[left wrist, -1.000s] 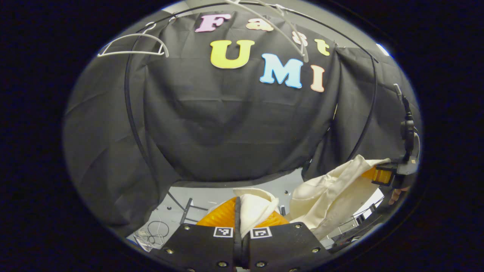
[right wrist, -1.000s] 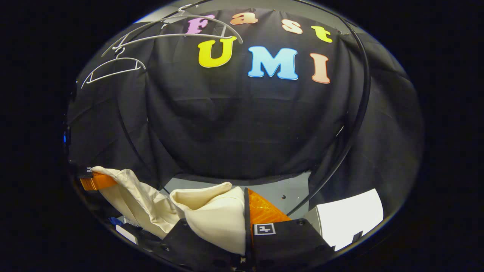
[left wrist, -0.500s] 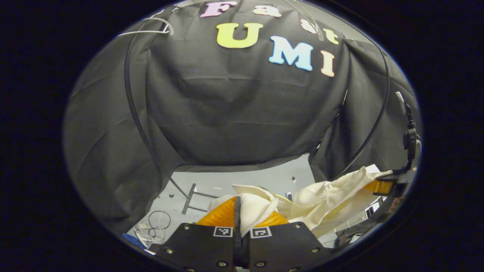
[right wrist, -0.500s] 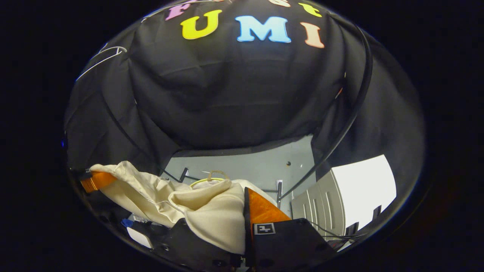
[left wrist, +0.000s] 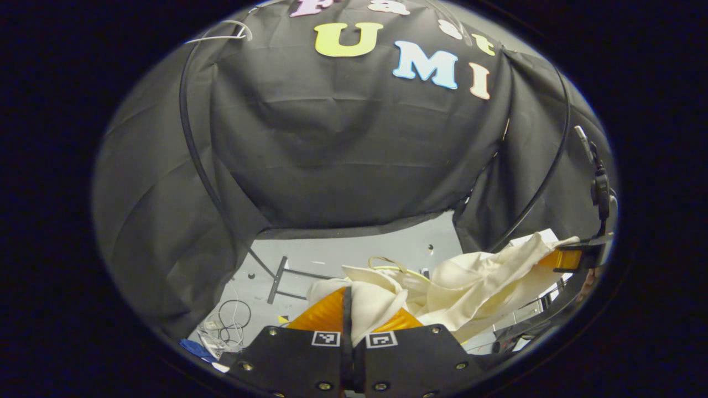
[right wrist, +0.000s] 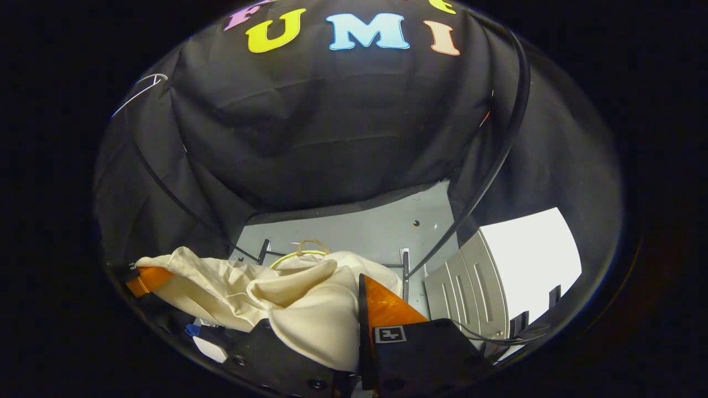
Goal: Grasp the clothes on the hanger with both hands and then place them into the laundry hamper below.
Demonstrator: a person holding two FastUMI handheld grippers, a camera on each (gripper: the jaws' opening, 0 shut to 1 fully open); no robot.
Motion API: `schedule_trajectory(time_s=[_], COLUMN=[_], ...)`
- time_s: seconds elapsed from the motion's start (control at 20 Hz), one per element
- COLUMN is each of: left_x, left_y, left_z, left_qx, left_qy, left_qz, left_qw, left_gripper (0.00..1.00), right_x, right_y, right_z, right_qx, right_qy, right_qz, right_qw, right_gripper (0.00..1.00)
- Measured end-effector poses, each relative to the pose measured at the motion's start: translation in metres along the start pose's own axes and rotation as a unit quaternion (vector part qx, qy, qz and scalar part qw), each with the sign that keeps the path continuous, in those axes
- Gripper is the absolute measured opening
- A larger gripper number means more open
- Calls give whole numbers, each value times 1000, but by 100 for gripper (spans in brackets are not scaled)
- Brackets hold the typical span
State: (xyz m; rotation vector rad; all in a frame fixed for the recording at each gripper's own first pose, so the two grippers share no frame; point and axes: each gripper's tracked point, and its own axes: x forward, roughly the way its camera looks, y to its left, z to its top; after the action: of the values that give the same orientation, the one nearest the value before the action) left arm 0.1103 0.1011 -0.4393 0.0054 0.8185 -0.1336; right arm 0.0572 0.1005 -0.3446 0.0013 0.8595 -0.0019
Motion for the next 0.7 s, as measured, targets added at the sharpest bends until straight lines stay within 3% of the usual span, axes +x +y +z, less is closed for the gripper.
schedule_trajectory(time_s=[0.1,0.2,0.25,0.3,0.35,0.5,0.6,0.65,0.7], left_x=[-4,-8,-10,-11,-16,-23,-27,-32,-37], left_y=[-4,-2,0,0,-2,-5,2,5,8], left_z=[-2,-3,-1,0,-2,-15,-27,-33,-37], left_qx=[2,8,11,12,9,-1,-6,-9,-13], left_qy=[2,3,-1,-5,-7,1,9,12,14], left_qz=[-2,-2,-1,-2,-8,-20,-3,5,12], left_qw=[1000,1000,1000,1000,1000,1000,1000,1000,1000], left_gripper=[4,4,5,3,14,54,81,86,89], right_x=[-2,-6,-5,-9,-11,-23,-31,-35,-39], right_y=[-2,-2,-2,0,3,10,9,7,5], right_z=[-7,-10,-12,-14,-17,-23,-22,-20,-20], right_qx=[2,4,4,4,2,-8,-9,-9,-9], right_qy=[11,15,17,20,23,33,28,24,21], right_qz=[-1,0,3,9,15,35,40,40,40], right_qw=[1000,1000,1000,1000,1000,999,999,999,999], right_gripper=[19,19,24,34,44,91,100,96,99])
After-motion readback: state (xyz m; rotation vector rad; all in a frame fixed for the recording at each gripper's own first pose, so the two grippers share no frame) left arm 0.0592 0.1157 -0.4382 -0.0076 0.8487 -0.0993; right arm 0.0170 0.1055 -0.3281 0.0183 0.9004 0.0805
